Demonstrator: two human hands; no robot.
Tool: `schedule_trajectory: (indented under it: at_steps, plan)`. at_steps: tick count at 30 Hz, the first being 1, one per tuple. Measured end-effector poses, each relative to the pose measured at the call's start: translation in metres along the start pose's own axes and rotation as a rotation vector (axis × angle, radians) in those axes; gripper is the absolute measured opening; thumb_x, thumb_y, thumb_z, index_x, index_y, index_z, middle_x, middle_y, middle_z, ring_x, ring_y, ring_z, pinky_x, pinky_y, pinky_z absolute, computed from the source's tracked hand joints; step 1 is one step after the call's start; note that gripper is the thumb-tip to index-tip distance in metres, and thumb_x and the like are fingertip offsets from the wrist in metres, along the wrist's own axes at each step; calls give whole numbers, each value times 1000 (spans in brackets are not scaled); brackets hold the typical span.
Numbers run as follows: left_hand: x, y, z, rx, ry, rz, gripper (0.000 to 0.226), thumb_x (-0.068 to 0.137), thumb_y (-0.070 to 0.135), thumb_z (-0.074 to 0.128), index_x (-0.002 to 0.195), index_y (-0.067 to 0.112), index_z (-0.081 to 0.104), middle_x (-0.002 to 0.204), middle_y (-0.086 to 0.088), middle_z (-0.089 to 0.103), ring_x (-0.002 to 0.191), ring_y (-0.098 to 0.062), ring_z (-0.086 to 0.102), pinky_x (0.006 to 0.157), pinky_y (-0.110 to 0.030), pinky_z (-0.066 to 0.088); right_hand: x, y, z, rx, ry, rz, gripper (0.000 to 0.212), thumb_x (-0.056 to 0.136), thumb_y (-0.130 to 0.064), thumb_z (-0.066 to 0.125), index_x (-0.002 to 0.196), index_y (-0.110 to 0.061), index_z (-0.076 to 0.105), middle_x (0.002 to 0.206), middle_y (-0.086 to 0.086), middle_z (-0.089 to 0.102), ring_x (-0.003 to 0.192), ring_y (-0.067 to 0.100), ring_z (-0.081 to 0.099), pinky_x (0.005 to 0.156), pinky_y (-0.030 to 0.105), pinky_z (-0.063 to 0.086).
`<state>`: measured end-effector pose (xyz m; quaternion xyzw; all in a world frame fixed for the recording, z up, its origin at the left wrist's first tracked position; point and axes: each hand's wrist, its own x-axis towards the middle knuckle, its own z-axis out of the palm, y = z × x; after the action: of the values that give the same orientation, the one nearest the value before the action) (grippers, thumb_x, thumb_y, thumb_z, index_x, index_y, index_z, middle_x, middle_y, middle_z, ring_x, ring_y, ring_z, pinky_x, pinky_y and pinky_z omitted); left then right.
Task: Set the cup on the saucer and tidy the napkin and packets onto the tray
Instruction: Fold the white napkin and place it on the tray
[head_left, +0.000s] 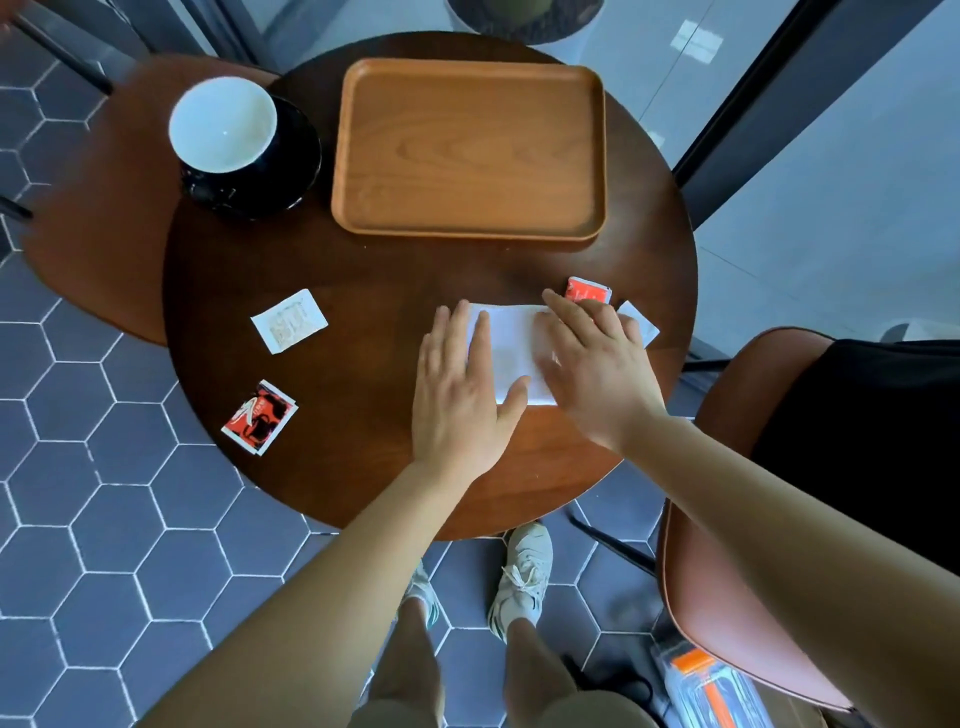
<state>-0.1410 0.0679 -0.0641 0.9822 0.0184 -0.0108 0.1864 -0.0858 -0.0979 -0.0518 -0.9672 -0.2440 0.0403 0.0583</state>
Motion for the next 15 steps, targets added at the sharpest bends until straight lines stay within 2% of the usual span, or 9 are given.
schedule_trajectory:
  at_steps: [3, 5, 8, 10, 15]
  plan:
    - [-10, 2, -10, -38, 99, -217, 70, 89, 47, 61, 142, 4, 46, 132, -19, 54, 119, -36, 51, 97, -44, 44, 11, 3, -4, 36, 58, -18, 43, 97, -27, 53, 137, -13, 54, 143, 4, 56, 122, 34, 50, 92, 48, 39]
    - [-12, 4, -16, -38, 54, -296, 74, 89, 51, 61, 143, 3, 44, 121, -17, 61, 108, -33, 56, 89, -42, 48, 18, 5, -7, 35, 64, -38, 45, 95, -23, 56, 138, -11, 53, 136, 5, 61, 118, 36, 52, 90, 47, 40]
    - [-9, 6, -19, -46, -30, -362, 79, 87, 53, 65, 145, 4, 41, 120, -15, 62, 109, -29, 60, 88, -37, 50, 28, 5, -10, -49, -15, -43, 46, 97, -26, 55, 140, -10, 52, 130, 5, 63, 115, 35, 50, 89, 44, 38]
    - [-6, 7, -20, -53, -44, -396, 75, 86, 47, 70, 143, 6, 45, 122, -14, 62, 110, -28, 60, 88, -34, 51, 34, 3, -11, -111, -67, -56, 39, 98, -27, 52, 134, -12, 56, 123, 4, 63, 111, 33, 48, 86, 41, 35]
    - [4, 11, -22, -229, -38, -526, 47, 82, 28, 76, 121, 7, 63, 110, -12, 66, 101, -28, 63, 79, -32, 47, 47, -1, -17, -145, -106, -42, 27, 91, -30, 63, 113, -15, 65, 111, 4, 62, 108, 30, 46, 87, 37, 33]
